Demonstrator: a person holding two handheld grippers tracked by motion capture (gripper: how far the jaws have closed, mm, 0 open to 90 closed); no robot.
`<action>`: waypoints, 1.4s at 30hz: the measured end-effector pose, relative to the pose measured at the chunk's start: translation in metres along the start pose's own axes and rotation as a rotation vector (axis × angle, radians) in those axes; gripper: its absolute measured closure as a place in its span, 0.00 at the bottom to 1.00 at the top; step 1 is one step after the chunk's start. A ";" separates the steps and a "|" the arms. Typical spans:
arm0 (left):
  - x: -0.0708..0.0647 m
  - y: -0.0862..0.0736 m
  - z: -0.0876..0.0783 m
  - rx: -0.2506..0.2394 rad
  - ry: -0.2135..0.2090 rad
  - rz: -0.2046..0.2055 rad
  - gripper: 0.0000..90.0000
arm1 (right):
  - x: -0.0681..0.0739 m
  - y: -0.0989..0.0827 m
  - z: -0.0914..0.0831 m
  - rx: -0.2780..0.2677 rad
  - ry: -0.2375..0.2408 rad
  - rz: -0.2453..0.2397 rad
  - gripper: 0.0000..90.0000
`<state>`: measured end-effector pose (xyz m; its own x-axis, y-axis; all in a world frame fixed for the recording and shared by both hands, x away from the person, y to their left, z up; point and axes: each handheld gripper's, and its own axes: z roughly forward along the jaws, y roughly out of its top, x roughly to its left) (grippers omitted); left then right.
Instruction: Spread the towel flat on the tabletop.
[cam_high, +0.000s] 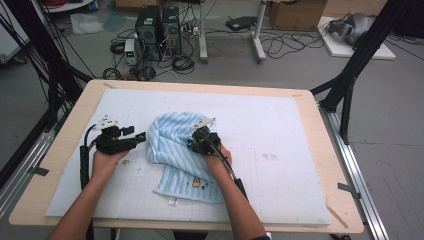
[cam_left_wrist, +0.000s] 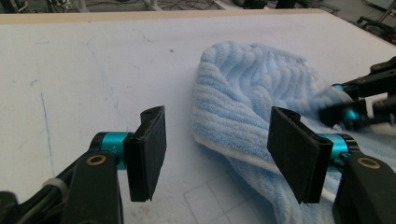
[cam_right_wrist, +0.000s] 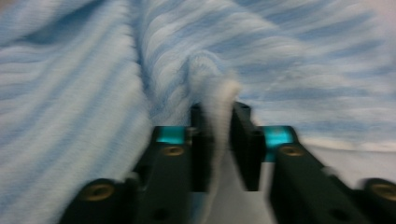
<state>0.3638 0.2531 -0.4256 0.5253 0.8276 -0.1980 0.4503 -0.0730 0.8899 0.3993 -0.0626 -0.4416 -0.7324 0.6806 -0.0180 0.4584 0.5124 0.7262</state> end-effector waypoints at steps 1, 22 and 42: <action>0.000 -0.001 -0.001 -0.003 -0.001 -0.004 0.41 | -0.003 0.000 -0.002 -0.003 -0.035 -0.017 0.96; -0.017 -0.006 0.011 0.041 -0.070 0.042 0.42 | -0.089 -0.018 -0.049 -0.140 -0.323 0.298 0.59; -0.064 0.004 0.062 0.142 -0.195 0.138 0.44 | -0.051 -0.081 -0.079 -0.001 -0.114 0.172 0.74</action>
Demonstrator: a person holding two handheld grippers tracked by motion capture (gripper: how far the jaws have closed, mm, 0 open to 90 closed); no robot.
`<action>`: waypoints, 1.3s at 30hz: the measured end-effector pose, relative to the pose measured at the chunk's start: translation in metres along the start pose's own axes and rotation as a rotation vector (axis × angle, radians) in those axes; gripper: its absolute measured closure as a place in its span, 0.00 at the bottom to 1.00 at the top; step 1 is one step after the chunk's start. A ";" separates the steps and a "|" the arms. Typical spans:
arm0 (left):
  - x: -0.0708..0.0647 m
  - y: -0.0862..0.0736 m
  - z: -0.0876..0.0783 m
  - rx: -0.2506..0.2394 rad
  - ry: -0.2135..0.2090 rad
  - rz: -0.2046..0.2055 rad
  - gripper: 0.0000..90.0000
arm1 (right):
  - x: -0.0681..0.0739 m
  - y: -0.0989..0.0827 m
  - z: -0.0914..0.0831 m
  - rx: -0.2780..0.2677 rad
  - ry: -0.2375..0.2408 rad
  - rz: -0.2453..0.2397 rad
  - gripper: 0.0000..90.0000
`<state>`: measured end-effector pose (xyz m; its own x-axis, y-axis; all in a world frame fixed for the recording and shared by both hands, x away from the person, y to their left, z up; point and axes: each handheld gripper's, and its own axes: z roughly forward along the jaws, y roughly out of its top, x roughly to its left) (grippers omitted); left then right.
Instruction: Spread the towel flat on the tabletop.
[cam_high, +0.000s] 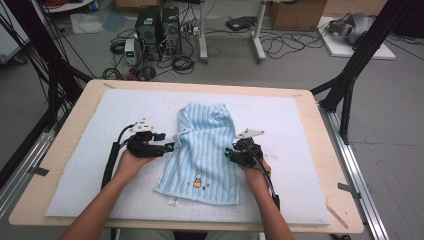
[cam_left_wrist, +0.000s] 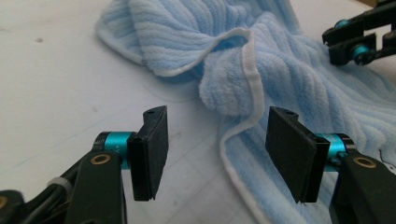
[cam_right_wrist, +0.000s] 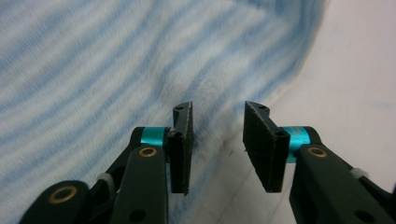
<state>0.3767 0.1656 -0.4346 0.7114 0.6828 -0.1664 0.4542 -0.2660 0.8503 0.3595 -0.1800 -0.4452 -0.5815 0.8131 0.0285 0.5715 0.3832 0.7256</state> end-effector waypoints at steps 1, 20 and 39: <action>-0.002 0.002 0.003 -0.002 0.003 -0.004 0.44 | 0.000 -0.003 0.000 -0.021 0.001 -0.001 0.82; -0.031 0.020 0.044 0.012 -0.018 0.074 0.62 | -0.015 -0.009 -0.035 -0.097 0.018 0.075 0.46; 0.041 0.000 0.008 -0.022 0.088 -0.140 0.89 | -0.004 -0.009 -0.024 -0.139 0.083 0.109 0.53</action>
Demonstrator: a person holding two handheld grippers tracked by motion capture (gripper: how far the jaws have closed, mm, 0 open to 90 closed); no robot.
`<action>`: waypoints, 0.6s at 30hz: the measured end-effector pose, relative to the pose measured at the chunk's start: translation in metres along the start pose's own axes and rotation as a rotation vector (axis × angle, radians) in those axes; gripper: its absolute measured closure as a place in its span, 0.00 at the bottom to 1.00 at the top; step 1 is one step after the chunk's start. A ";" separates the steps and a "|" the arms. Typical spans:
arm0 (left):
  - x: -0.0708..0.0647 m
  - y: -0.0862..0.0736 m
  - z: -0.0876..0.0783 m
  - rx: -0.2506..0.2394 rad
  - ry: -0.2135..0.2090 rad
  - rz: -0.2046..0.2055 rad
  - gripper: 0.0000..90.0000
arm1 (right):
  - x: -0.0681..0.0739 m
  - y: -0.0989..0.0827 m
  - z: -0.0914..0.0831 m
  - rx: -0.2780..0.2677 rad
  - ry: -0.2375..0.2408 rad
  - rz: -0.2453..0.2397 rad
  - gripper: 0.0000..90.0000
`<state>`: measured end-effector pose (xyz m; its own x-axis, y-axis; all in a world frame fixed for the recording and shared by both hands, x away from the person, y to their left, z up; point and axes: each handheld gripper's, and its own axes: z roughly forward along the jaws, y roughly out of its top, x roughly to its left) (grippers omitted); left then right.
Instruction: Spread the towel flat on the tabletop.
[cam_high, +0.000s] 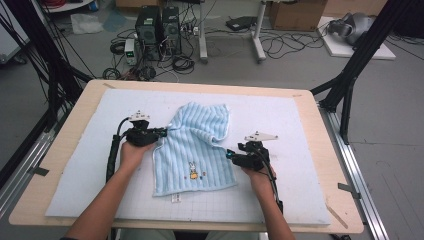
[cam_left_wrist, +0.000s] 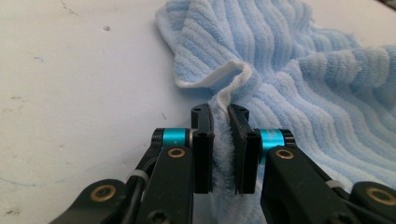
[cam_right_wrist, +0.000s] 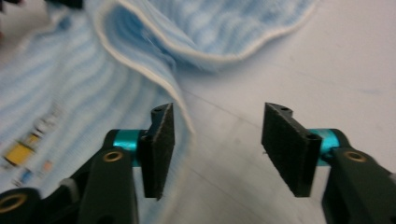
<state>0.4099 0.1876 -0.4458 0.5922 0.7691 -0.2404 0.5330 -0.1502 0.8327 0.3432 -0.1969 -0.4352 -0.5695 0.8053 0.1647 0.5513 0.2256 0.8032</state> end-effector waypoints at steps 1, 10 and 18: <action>0.000 0.000 0.000 -0.011 -0.019 -0.002 0.89 | 0.003 0.002 0.002 -0.011 0.013 -0.011 0.57; 0.003 0.000 -0.007 -0.040 -0.058 -0.016 0.87 | 0.019 -0.001 0.024 0.116 -0.006 -0.105 0.97; 0.010 -0.003 -0.016 -0.004 -0.030 -0.078 0.86 | 0.016 -0.005 0.002 0.221 0.085 -0.094 0.98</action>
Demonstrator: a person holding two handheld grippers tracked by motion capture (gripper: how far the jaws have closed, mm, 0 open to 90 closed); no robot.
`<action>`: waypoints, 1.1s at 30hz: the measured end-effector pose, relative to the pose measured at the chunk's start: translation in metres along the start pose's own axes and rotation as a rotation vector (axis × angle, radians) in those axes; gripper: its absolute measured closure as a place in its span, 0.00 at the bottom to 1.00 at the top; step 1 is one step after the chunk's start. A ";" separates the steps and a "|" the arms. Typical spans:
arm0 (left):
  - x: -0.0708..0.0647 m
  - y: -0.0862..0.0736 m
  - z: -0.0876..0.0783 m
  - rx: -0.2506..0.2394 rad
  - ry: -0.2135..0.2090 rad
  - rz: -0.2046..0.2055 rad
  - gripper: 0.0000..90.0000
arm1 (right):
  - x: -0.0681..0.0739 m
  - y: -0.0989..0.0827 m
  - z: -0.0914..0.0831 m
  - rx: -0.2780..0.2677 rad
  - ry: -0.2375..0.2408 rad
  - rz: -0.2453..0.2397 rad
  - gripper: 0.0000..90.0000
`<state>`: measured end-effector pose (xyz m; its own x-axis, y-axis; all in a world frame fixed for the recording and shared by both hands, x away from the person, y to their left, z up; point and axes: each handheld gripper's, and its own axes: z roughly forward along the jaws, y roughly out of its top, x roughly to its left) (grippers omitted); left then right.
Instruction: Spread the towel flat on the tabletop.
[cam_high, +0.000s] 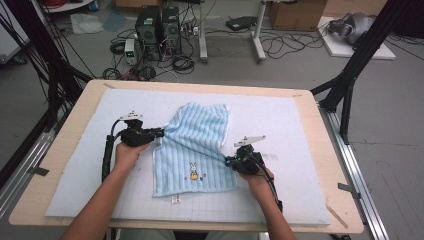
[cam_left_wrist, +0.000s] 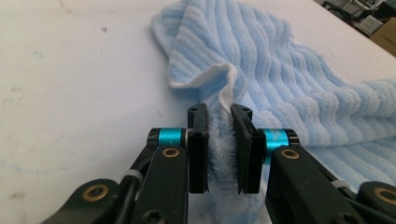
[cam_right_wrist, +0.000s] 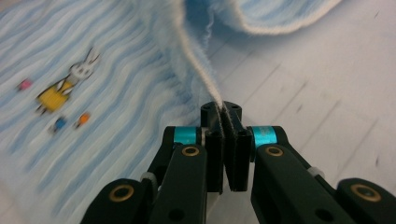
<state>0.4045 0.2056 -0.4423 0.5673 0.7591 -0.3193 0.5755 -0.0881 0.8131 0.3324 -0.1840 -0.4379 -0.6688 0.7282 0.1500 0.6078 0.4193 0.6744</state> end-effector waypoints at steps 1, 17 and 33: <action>0.001 -0.002 -0.003 -0.006 0.025 -0.008 0.86 | 0.001 -0.003 -0.004 0.012 0.008 -0.009 0.98; -0.008 0.002 -0.012 -0.085 0.061 0.015 0.53 | -0.018 0.009 -0.030 -0.256 -0.040 0.103 0.51; -0.011 0.009 0.031 0.146 0.099 0.159 0.94 | -0.029 0.058 0.051 -0.029 -0.185 -0.048 0.96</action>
<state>0.4222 0.1767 -0.4464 0.6010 0.7873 -0.1375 0.5664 -0.2982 0.7683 0.4092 -0.1535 -0.4403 -0.6049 0.7961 -0.0161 0.5626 0.4417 0.6988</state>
